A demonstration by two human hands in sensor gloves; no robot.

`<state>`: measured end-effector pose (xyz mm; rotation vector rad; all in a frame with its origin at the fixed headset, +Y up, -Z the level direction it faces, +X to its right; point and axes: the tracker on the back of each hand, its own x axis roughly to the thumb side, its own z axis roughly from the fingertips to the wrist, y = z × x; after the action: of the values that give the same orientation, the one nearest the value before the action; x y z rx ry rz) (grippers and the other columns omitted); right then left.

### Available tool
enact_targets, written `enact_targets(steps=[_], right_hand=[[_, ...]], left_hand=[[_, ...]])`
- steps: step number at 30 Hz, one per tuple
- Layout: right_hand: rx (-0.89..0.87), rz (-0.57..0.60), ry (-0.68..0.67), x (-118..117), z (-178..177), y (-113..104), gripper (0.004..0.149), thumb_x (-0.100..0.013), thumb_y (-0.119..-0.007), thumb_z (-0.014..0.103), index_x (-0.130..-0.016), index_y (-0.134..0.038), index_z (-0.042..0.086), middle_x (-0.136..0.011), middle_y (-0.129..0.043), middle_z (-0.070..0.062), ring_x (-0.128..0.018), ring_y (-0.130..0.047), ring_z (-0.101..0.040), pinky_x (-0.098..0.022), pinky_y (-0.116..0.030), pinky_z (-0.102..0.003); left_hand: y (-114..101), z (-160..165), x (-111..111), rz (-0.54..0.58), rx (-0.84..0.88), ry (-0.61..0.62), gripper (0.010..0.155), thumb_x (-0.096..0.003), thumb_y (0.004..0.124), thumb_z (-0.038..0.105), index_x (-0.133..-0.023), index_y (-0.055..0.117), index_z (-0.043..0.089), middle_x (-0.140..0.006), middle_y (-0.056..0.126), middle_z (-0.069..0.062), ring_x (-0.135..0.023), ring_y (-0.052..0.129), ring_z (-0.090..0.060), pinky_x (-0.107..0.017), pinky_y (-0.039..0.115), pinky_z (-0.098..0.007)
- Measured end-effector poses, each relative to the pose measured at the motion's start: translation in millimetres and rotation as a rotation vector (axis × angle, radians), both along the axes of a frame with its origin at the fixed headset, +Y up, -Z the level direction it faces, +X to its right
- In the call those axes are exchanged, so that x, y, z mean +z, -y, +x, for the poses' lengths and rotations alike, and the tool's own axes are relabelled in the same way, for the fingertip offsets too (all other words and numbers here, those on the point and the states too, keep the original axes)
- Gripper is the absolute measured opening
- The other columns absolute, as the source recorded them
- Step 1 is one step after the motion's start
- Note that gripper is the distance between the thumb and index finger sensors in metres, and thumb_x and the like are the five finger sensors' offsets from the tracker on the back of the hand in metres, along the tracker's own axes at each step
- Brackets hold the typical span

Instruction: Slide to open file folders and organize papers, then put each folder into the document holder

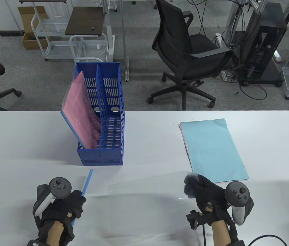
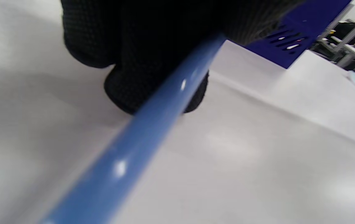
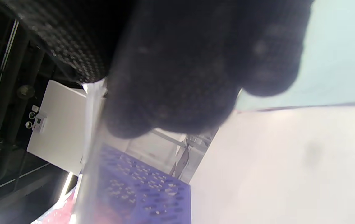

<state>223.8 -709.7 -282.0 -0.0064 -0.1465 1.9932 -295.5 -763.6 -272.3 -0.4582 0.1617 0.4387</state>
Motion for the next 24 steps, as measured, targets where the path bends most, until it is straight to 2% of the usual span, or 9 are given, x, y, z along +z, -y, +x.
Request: enact_targets(steps=[6,11,15,24], right_hand=[[0.049,-0.009,-0.033,-1,-10,2,0.042,-0.036,-0.085,0.044,-0.067,-0.097,0.019,-0.042,-0.107,0.001,-0.027,-0.105,-0.017,-0.029,-0.092,-0.038],[0.084,-0.012,-0.050,-1,-16,2,0.042,-0.036,-0.085,0.044,-0.067,-0.097,0.019,-0.042,-0.107,0.001,-0.027,-0.105,-0.016,-0.029,-0.092,-0.038],[0.089,-0.015,-0.059,-1,-18,3,0.042,-0.036,-0.085,0.044,-0.067,-0.097,0.019,-0.041,-0.108,0.001,-0.026,-0.105,-0.017,-0.029,-0.092,-0.038],[0.098,-0.022,-0.068,-1,-19,3,0.042,-0.036,-0.085,0.044,-0.067,-0.097,0.019,-0.041,-0.107,0.001,-0.026,-0.105,-0.017,-0.029,-0.092,-0.038]], left_hand=[[9,-1,-3,-0.005,-0.136,-0.072,0.052,-0.0455,0.082,0.048,-0.083,0.090,0.012,-0.047,0.111,0.002,-0.029,0.112,-0.019,-0.039,0.092,-0.043],[13,-7,-5,0.031,-0.244,-0.162,0.049,-0.0423,0.087,0.052,-0.078,0.093,0.018,-0.042,0.107,0.005,-0.027,0.108,-0.017,-0.038,0.091,-0.043],[16,-15,-6,0.043,-0.238,-0.213,0.047,-0.0403,0.090,0.052,-0.075,0.094,0.020,-0.040,0.105,0.007,-0.027,0.107,-0.016,-0.038,0.090,-0.043],[17,-17,-5,0.053,-0.226,-0.225,0.048,-0.0405,0.089,0.053,-0.076,0.094,0.021,-0.041,0.105,0.007,-0.028,0.106,-0.016,-0.039,0.090,-0.043]])
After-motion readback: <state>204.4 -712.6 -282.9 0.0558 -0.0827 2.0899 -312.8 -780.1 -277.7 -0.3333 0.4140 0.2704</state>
